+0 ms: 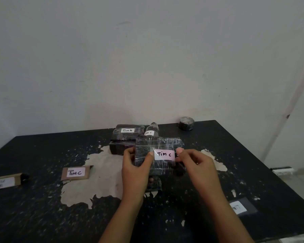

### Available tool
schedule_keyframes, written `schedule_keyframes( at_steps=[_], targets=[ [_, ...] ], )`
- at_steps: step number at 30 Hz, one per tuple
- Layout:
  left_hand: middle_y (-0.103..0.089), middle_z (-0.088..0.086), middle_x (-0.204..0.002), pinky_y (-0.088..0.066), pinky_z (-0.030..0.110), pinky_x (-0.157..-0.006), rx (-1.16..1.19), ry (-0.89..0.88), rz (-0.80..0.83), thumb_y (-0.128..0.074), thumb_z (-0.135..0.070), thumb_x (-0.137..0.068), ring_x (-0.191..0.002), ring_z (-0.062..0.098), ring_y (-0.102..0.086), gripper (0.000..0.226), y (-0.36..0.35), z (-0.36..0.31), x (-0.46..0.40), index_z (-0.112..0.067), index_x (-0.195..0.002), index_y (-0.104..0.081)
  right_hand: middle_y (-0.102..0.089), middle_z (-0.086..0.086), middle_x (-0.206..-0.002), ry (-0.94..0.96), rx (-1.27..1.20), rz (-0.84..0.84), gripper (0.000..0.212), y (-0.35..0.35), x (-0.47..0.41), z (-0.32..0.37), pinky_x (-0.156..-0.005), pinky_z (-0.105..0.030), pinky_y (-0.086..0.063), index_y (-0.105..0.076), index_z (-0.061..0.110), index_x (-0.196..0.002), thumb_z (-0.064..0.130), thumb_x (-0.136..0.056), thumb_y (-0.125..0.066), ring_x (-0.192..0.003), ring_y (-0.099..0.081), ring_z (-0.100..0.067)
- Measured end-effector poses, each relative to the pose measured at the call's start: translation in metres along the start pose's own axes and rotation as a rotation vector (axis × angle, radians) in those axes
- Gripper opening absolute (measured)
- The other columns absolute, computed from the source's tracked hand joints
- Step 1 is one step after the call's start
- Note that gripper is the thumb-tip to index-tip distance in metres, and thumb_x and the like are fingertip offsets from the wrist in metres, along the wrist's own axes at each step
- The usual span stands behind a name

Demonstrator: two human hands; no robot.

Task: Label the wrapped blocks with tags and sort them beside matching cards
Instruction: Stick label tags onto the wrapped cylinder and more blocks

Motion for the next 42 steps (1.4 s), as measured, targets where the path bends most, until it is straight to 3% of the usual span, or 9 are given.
schedule_keyframes(
  at_steps=[4,8,13,15,22,26,30,36,42],
  targets=[
    [-0.078,-0.006,-0.110,-0.060,0.029,-0.058,-0.001,-0.002,-0.005,-0.082,-0.034,-0.095,-0.084,0.015,-0.081,0.033,-0.001,-0.001,0.001,-0.039,-0.119,-0.058,-0.083,0.011,-0.093,0.012,-0.003,0.029,0.029,-0.010,0.005,-0.001,-0.083,-0.033,-0.066,-0.083,0.030,-0.100,0.055,-0.085,-0.085,-0.087,-0.078,-0.006],
    [-0.078,-0.008,-0.110,-0.062,0.031,-0.060,-0.018,-0.010,-0.003,-0.083,-0.035,-0.094,-0.085,0.012,-0.080,0.033,0.000,-0.001,0.001,-0.041,-0.116,-0.059,-0.080,0.013,-0.088,0.066,0.113,-0.020,0.028,-0.011,0.004,-0.001,-0.076,-0.028,-0.063,-0.081,0.031,-0.098,0.048,-0.080,-0.094,-0.082,-0.074,-0.005],
    [-0.079,-0.004,-0.109,-0.060,0.030,-0.056,-0.007,-0.004,-0.016,-0.081,-0.035,-0.096,-0.083,0.016,-0.081,0.032,0.002,-0.002,0.004,-0.038,-0.118,-0.059,-0.079,0.021,-0.092,0.092,0.123,-0.056,0.008,-0.007,0.001,-0.003,-0.080,-0.032,-0.068,-0.081,0.032,-0.097,0.026,-0.095,-0.085,-0.086,-0.076,0.000],
    [-0.079,-0.003,-0.110,-0.061,0.030,-0.056,-0.007,-0.004,-0.018,-0.081,-0.036,-0.096,-0.082,0.017,-0.081,0.033,0.004,-0.004,0.004,-0.037,-0.120,-0.058,-0.081,0.015,-0.092,0.088,0.092,-0.063,0.006,-0.005,-0.001,-0.007,-0.081,-0.038,-0.069,-0.082,0.030,-0.099,0.024,-0.099,-0.081,-0.087,-0.078,-0.005],
    [-0.079,-0.007,-0.110,-0.062,0.031,-0.058,0.005,-0.011,0.000,-0.080,-0.035,-0.097,-0.083,0.013,-0.080,0.033,0.003,-0.012,0.007,-0.036,-0.121,-0.058,-0.083,0.010,-0.092,0.105,0.060,-0.094,0.008,-0.005,-0.001,-0.005,-0.080,-0.049,-0.068,-0.084,0.029,-0.097,0.026,-0.102,-0.077,-0.087,-0.079,-0.013],
    [-0.079,-0.005,-0.111,-0.062,0.030,-0.058,0.010,-0.016,0.000,-0.080,-0.035,-0.097,-0.085,0.014,-0.080,0.032,0.002,-0.013,0.009,-0.035,-0.120,-0.059,-0.081,0.012,-0.085,0.098,0.073,-0.133,0.013,-0.002,0.000,-0.002,-0.076,-0.045,-0.068,-0.081,0.025,-0.089,0.027,-0.101,-0.077,-0.080,-0.077,-0.009],
    [-0.078,-0.004,-0.113,-0.061,0.028,-0.056,0.007,-0.024,-0.002,-0.081,-0.035,-0.096,-0.084,0.013,-0.080,0.033,-0.002,-0.013,0.012,-0.035,-0.120,-0.059,-0.076,0.019,-0.085,0.138,0.171,-0.200,0.014,-0.001,0.002,0.002,-0.072,-0.042,-0.067,-0.076,0.032,-0.084,0.028,-0.097,-0.079,-0.079,-0.073,-0.008],
    [-0.078,-0.004,-0.114,-0.063,0.034,-0.057,-0.009,-0.032,-0.006,-0.083,-0.037,-0.093,-0.085,0.017,-0.081,0.032,-0.007,-0.009,0.014,-0.042,-0.114,-0.059,-0.065,0.012,-0.074,0.211,0.352,-0.317,0.020,-0.002,0.005,0.002,-0.071,-0.050,-0.061,-0.065,0.035,-0.077,0.035,-0.091,-0.080,-0.079,-0.064,-0.014],
    [-0.078,-0.005,-0.112,-0.066,0.038,-0.060,0.003,-0.031,-0.015,-0.082,-0.037,-0.094,-0.087,0.015,-0.081,0.032,-0.004,-0.008,0.013,-0.037,-0.117,-0.060,-0.054,0.010,-0.100,0.202,0.337,-0.369,0.037,0.004,0.008,0.007,-0.065,-0.027,-0.047,-0.048,0.031,-0.106,0.036,-0.092,-0.081,-0.086,-0.057,-0.008]
  ],
)
Point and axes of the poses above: each hand's wrist, its own x-axis away from the middle knuckle, its own y-axis out of the back of the hand, z = x × y, the point moved 7 cm from there along -x, towards the middle knuckle
